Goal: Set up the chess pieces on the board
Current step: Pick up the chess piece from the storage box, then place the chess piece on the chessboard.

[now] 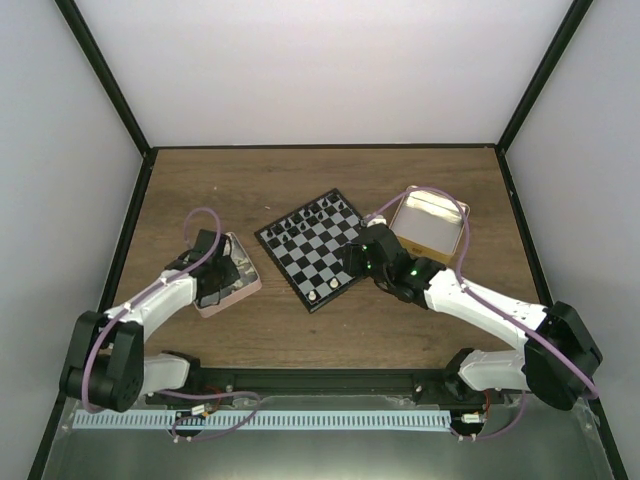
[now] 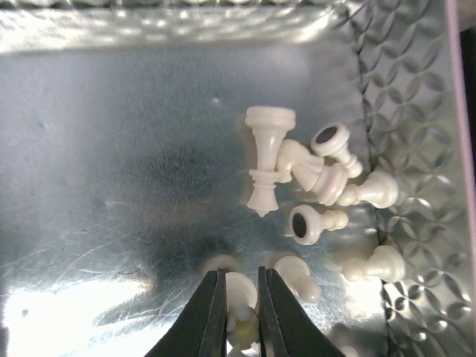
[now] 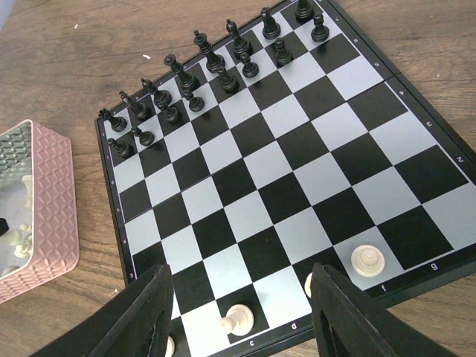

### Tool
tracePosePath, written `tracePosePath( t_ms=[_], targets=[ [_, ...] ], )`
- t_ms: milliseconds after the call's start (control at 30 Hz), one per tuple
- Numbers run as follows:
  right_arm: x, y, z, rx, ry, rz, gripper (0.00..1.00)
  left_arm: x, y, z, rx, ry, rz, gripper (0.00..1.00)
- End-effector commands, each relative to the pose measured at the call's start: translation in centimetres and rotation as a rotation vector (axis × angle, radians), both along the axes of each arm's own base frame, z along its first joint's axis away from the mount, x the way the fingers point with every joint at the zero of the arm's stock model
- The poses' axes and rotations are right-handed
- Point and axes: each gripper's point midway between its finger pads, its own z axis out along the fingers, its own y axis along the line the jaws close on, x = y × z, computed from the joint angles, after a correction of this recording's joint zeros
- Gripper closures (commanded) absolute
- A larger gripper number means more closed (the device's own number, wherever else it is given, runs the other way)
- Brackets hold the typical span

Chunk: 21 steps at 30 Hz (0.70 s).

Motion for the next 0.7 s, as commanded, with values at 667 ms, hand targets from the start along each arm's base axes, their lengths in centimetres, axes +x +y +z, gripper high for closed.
tracePosePath(
  t_ms=[667],
  targets=[
    [-1.4, -10.6, 6.0, 0.139, -0.197, -0.472, 0.48, 5.4, -16.4, 12.9, -0.158, -0.225, -0.467, 0.93]
  ],
)
